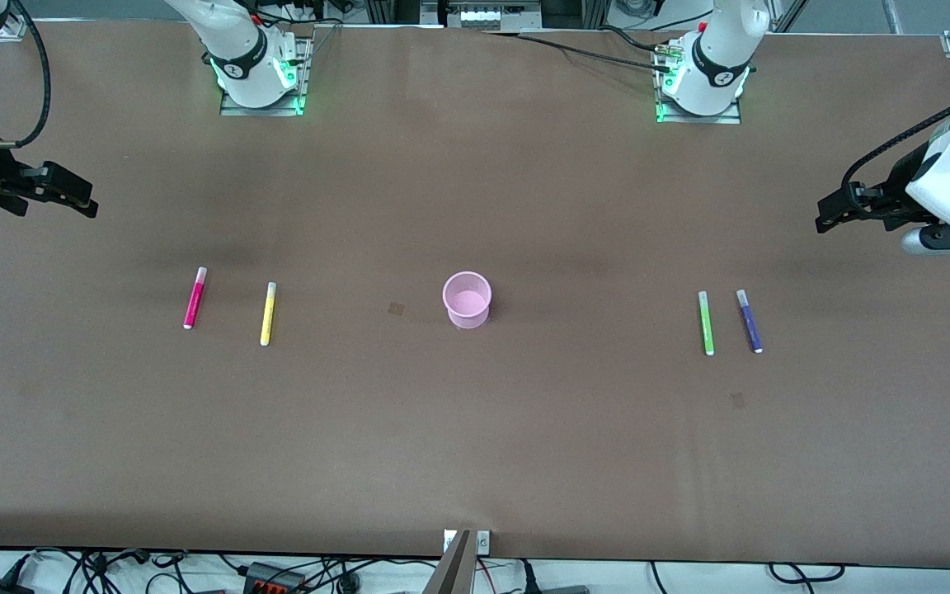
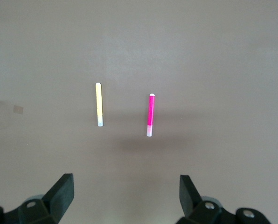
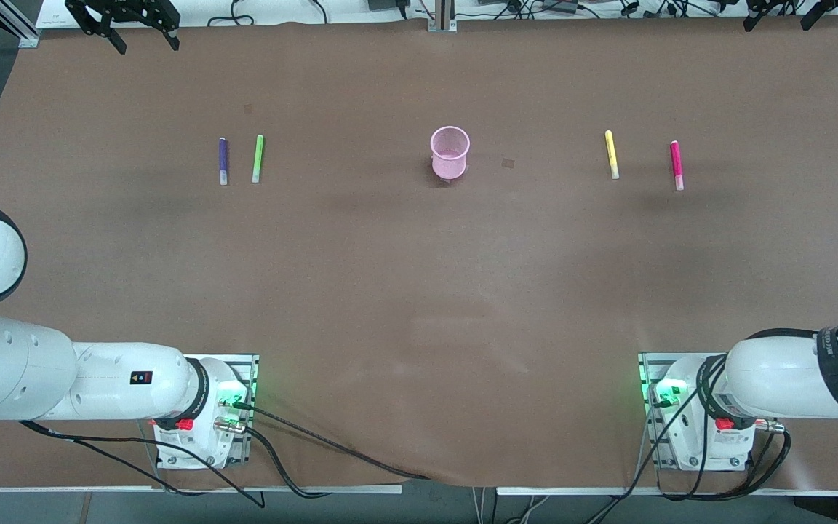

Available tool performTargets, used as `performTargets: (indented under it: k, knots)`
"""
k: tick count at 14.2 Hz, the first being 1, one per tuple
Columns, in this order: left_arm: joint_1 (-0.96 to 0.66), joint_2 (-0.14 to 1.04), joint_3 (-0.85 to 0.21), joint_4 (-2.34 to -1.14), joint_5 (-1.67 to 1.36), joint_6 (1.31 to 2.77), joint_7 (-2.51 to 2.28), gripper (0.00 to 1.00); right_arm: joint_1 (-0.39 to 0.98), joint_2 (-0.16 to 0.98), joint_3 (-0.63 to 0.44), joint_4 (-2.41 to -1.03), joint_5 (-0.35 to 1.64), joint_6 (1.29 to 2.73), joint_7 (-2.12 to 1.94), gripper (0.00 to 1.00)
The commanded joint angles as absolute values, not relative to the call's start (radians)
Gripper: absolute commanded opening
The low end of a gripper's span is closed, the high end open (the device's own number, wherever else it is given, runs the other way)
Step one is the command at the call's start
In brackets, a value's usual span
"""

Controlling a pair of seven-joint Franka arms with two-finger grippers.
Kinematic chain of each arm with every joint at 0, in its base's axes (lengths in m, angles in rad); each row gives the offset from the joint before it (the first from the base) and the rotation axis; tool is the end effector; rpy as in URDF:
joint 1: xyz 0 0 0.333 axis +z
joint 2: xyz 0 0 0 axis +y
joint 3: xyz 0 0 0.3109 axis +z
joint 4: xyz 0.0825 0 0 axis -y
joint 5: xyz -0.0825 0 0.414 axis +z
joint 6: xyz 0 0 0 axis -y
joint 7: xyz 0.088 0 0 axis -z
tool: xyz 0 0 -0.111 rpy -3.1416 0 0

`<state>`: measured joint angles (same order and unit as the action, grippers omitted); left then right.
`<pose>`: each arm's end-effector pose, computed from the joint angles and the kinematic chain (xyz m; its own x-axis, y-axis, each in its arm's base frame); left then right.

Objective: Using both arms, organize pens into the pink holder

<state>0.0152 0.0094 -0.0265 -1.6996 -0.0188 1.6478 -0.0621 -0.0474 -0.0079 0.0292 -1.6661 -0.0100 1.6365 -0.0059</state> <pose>0.5878 -0.0085 0.5516 0.9967 0.0522 -0.0622 0.0533 -0.9985 0.0150 0.5851 -0.0116 0.5777 0.9997 -0.0116 -0.0218 -0.0114 -0.9999 0.0101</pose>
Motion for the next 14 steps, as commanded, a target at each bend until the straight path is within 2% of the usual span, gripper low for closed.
performTargets:
  k: [1, 8, 14]
  knots:
    - [0.015, 0.011, -0.032, -1.675, 0.002, 1.615, -0.043, 1.00, -0.048, -0.052, 0.034, -1.695, -0.015, 1.626, -0.011, 1.00]
    - [0.017, 0.018, -0.031, -1.666, 0.002, 1.615, -0.051, 1.00, -0.049, -0.049, 0.034, -1.694, -0.011, 1.624, -0.028, 1.00]
    - [0.017, 0.090, -0.029, -1.623, -0.012, 1.608, -0.048, 1.00, -0.055, 0.124, 0.032, -1.655, -0.038, 1.658, -0.028, 1.00]
